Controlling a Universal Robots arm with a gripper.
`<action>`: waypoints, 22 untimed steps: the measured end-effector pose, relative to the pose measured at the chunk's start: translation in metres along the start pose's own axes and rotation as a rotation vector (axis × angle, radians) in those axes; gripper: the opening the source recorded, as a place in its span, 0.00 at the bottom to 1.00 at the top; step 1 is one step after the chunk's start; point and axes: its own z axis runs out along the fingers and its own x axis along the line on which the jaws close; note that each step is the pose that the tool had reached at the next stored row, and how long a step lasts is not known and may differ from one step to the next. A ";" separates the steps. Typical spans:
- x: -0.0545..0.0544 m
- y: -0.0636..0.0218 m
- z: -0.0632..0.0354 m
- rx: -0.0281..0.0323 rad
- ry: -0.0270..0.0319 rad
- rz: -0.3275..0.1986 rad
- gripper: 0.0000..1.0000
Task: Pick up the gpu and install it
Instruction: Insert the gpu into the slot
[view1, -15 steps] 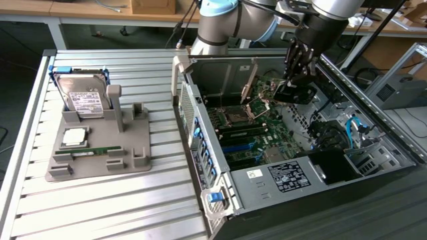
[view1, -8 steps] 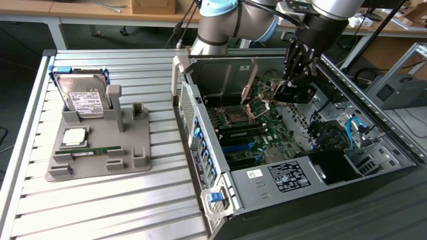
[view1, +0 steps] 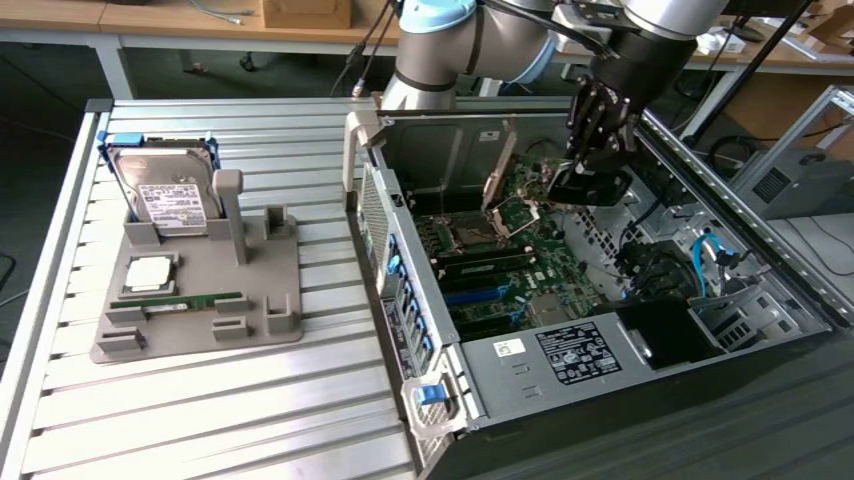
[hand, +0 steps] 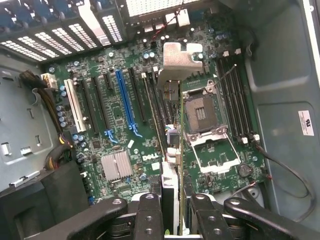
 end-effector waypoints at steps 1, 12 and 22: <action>0.000 0.0000 0.0000 -0.0001 0.0001 -0.004 0.27; 0.000 0.0000 0.0000 -0.0016 0.0010 -0.065 0.27; 0.000 0.0000 0.0000 -0.0030 0.0019 -0.129 0.27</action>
